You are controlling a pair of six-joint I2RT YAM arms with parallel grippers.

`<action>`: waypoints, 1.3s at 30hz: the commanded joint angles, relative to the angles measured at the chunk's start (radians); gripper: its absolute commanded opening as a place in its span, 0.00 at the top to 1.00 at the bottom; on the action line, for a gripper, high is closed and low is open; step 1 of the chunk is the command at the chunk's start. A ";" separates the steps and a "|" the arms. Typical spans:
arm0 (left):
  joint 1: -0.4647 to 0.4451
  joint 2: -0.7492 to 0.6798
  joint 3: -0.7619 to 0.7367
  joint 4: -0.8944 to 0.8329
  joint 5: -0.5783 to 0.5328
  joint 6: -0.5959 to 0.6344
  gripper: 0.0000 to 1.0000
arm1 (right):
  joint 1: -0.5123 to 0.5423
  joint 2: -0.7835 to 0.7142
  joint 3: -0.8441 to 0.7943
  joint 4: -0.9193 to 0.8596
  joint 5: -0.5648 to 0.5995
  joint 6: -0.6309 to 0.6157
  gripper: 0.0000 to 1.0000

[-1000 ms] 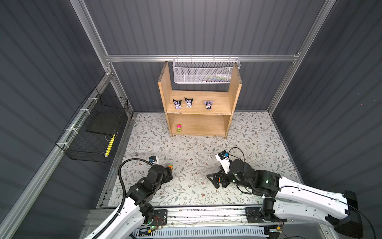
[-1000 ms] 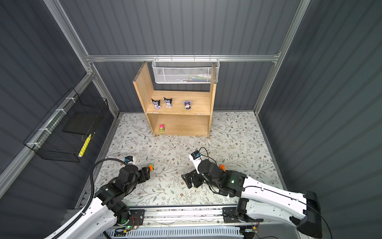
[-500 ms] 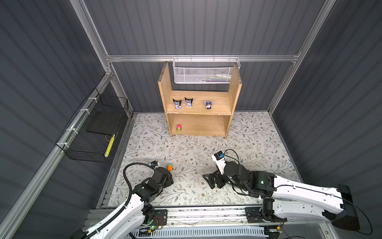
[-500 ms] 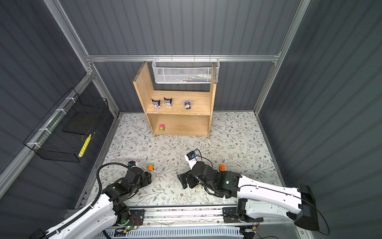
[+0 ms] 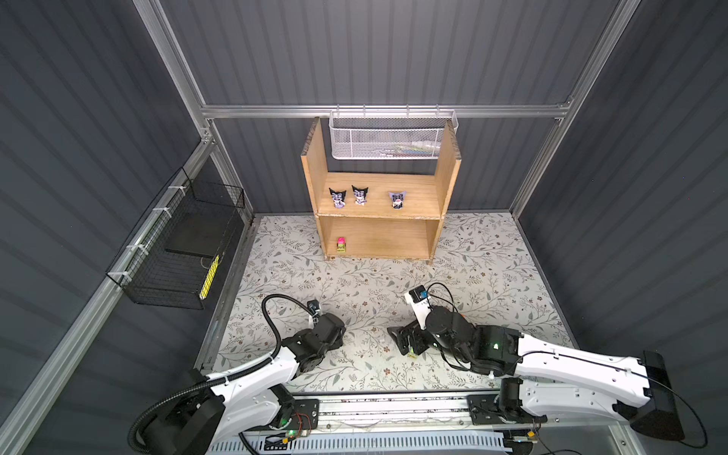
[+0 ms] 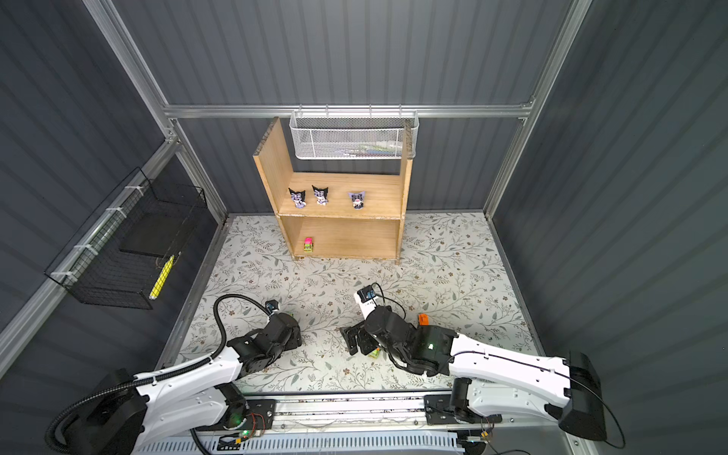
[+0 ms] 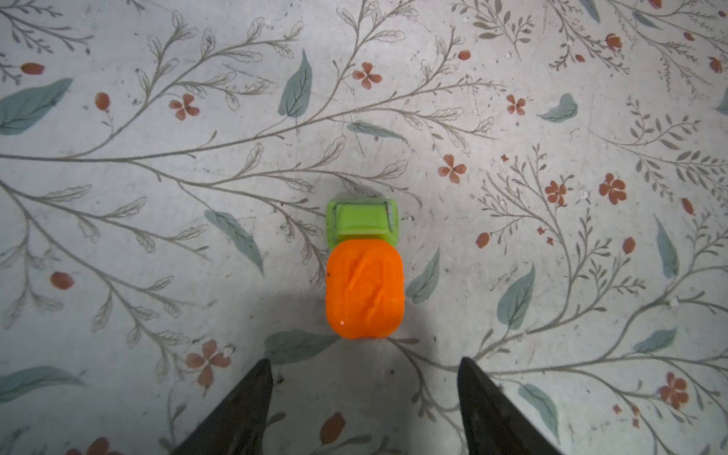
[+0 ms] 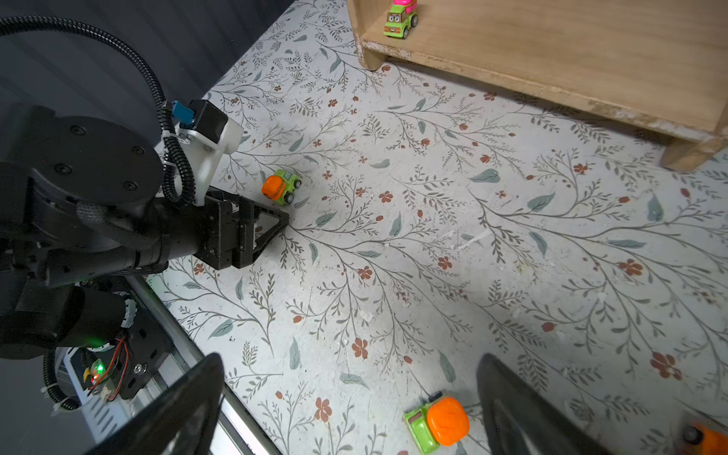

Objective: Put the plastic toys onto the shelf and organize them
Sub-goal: 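Lower the left gripper onto the orange-topped green car and close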

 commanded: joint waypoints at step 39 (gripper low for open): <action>-0.002 0.293 0.190 0.095 -0.172 0.132 0.75 | -0.192 -0.046 -0.143 0.097 -0.154 0.001 0.01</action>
